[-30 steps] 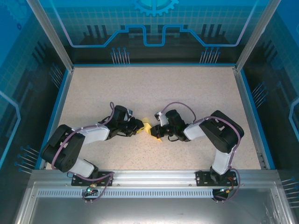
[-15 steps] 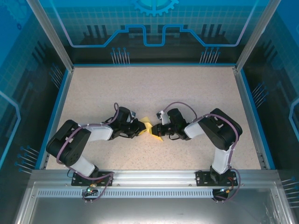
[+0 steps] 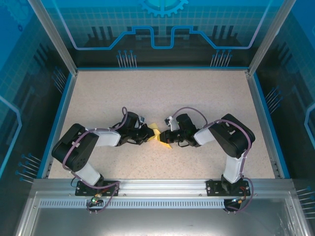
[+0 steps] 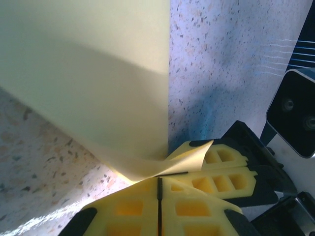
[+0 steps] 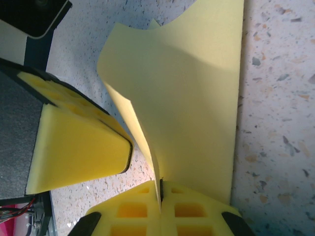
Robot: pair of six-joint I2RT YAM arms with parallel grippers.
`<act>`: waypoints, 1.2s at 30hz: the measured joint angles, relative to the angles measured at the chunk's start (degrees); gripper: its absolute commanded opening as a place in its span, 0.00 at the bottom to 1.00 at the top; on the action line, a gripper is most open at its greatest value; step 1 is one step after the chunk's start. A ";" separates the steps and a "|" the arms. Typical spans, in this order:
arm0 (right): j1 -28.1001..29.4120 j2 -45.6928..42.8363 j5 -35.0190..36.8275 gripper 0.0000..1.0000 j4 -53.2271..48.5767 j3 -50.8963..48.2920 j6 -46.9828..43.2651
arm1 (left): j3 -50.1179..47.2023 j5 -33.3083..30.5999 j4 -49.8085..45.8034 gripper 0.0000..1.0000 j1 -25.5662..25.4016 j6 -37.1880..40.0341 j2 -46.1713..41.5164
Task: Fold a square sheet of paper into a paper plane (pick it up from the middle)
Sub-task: Fold the wing for the fifth time at the center of the table.
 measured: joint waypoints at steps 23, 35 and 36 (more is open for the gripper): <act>0.00 -1.11 -0.09 0.16 -9.07 3.52 -2.27 | 2.67 -0.87 0.02 0.01 -0.11 2.78 5.79; -0.39 -6.23 0.11 0.22 -23.89 7.10 -6.58 | 2.67 -0.90 0.28 0.00 -0.11 2.78 6.29; -0.50 -6.54 0.11 0.22 -25.22 7.37 -7.02 | 2.67 -0.90 0.31 0.00 -0.11 2.78 6.32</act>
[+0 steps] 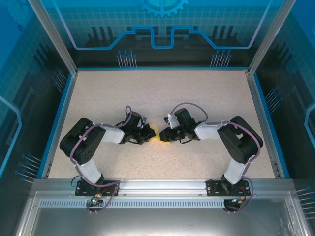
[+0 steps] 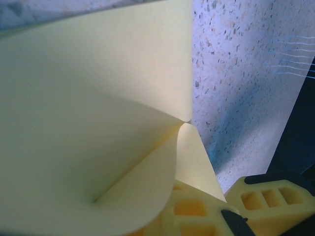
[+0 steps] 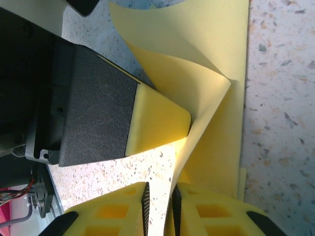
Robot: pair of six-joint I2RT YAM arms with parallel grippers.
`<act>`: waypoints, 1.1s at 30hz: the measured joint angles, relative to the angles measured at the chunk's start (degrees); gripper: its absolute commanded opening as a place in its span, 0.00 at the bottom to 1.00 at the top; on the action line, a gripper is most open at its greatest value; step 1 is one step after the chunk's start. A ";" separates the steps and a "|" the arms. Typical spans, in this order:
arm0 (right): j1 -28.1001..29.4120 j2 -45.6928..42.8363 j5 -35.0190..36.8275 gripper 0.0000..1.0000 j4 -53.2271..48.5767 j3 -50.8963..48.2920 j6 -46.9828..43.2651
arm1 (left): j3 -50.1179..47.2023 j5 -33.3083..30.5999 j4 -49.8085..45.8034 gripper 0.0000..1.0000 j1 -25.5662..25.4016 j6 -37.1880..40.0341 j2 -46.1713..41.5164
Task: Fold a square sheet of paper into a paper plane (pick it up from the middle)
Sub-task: Fold the wing for the fifth time at the center of the table.
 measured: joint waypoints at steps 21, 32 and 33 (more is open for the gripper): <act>-1.27 1.01 0.42 0.10 -12.31 1.66 -4.57 | 0.00 0.00 0.35 0.01 0.00 0.00 0.07; -1.27 -1.20 -0.22 0.19 -15.21 2.23 -4.92 | 0.02 -0.02 0.33 0.01 0.00 0.02 0.07; -1.27 -1.84 -0.24 0.19 -15.45 2.23 -4.92 | 0.02 0.00 0.33 0.00 0.00 0.02 0.07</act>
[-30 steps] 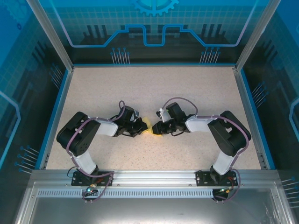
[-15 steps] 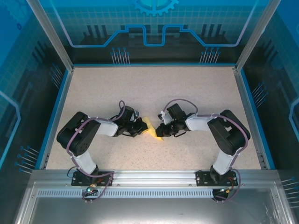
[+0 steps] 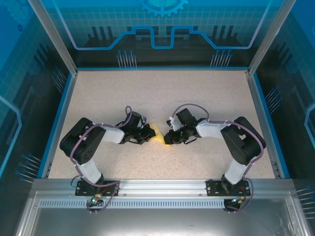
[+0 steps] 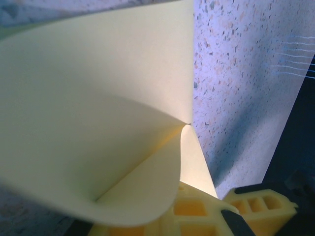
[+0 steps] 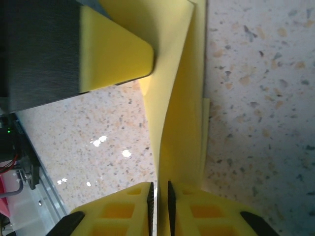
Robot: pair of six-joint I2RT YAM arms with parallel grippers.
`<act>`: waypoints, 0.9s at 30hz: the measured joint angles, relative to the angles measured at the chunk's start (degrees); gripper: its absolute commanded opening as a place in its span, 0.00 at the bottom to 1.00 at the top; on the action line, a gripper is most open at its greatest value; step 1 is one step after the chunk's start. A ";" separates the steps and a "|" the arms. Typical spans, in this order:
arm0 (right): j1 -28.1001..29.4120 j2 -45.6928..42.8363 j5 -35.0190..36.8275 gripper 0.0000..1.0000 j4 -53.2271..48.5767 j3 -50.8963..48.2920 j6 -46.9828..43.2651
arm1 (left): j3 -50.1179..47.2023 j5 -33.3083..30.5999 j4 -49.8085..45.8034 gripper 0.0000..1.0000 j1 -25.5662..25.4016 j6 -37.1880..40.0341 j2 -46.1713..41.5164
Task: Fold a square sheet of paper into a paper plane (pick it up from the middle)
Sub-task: Fold the wing for the fifth time at the center of the table.
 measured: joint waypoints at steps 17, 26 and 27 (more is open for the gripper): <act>0.00 -0.61 0.02 0.09 -0.57 0.02 0.26 | 0.76 0.07 -1.05 0.04 0.00 1.07 -3.43; 0.00 0.74 -0.02 0.11 -0.15 0.02 0.24 | 0.37 0.09 -1.03 0.04 -1.38 1.07 -7.34; 0.00 0.94 -0.04 0.12 -0.13 0.02 0.24 | 0.13 0.09 -1.05 0.04 -1.84 1.07 -7.34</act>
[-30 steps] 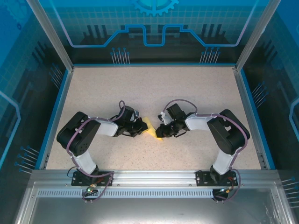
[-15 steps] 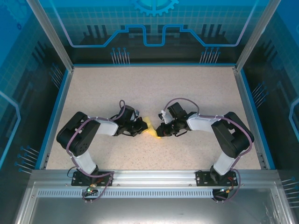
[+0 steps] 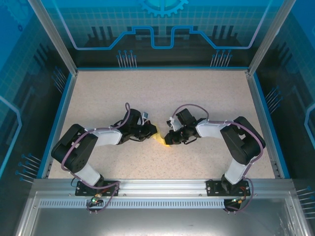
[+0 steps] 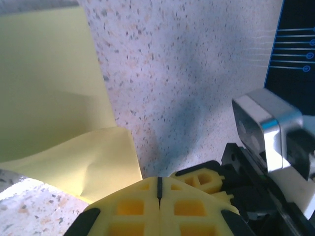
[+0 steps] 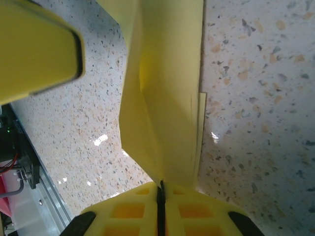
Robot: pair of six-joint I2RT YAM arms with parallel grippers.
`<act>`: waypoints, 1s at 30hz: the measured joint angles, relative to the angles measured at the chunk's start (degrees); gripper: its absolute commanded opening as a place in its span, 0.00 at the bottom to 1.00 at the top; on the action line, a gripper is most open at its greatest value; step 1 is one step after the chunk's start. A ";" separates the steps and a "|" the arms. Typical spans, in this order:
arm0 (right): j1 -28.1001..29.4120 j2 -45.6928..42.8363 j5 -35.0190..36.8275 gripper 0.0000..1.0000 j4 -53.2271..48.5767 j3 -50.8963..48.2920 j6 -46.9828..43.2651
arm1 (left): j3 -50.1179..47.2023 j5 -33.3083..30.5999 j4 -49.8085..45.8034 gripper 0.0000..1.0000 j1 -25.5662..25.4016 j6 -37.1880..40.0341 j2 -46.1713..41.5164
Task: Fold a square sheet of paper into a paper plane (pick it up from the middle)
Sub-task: Fold the wing for the fifth time at the center of the table.
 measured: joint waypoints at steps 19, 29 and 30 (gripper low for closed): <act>0.04 1.16 -0.39 0.23 -0.09 -0.02 -1.75 | -0.74 -0.02 0.76 0.03 -2.56 -0.09 4.00; 0.28 -2.29 2.01 0.25 -2.43 0.15 -3.63 | 0.24 -0.04 1.07 0.02 -2.56 -0.07 5.42; 0.35 -2.36 2.43 0.25 -2.91 0.26 -3.85 | 0.24 -0.04 1.07 0.02 -2.56 -0.07 5.44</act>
